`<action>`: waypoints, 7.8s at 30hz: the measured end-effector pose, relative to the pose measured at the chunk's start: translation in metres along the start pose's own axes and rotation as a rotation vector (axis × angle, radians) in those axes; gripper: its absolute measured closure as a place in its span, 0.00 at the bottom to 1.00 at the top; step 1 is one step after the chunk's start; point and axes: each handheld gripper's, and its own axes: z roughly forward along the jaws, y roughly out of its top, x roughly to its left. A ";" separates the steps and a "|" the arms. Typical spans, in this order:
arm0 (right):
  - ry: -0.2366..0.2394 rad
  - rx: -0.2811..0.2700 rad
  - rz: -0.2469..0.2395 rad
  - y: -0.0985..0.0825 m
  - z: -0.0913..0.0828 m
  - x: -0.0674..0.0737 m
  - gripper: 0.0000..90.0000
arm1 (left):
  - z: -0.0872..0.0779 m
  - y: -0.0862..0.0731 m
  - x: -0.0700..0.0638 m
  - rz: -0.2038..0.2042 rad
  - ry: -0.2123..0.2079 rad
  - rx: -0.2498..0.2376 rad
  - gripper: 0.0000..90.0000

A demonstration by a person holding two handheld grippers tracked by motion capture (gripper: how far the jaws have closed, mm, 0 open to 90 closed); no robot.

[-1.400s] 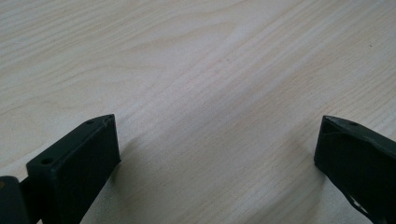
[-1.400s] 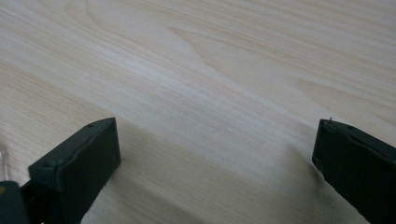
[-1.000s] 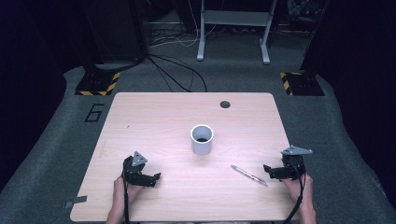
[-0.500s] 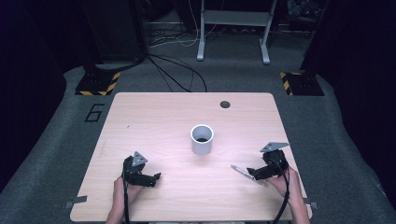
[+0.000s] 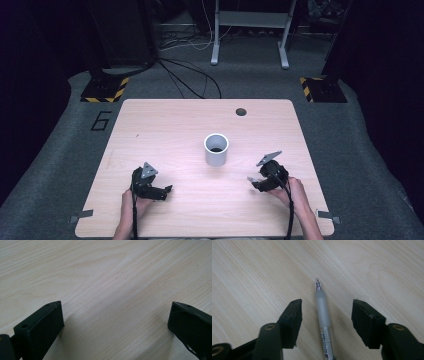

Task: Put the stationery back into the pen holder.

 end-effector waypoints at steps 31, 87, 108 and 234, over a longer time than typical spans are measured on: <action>-0.006 -0.072 0.047 0.005 -0.006 0.001 0.90 | -0.001 0.000 0.001 0.000 -0.010 0.008 0.01; -0.066 -0.773 0.132 0.071 -0.074 -0.017 0.90 | 0.001 0.000 -0.002 -0.017 0.006 -0.010 0.00; -0.058 -0.860 0.102 0.113 -0.068 -0.019 0.90 | 0.001 -0.001 -0.002 -0.014 0.011 -0.013 0.00; -0.071 -0.513 0.143 0.078 -0.031 0.017 0.04 | 0.001 -0.001 -0.002 -0.013 0.008 -0.014 0.00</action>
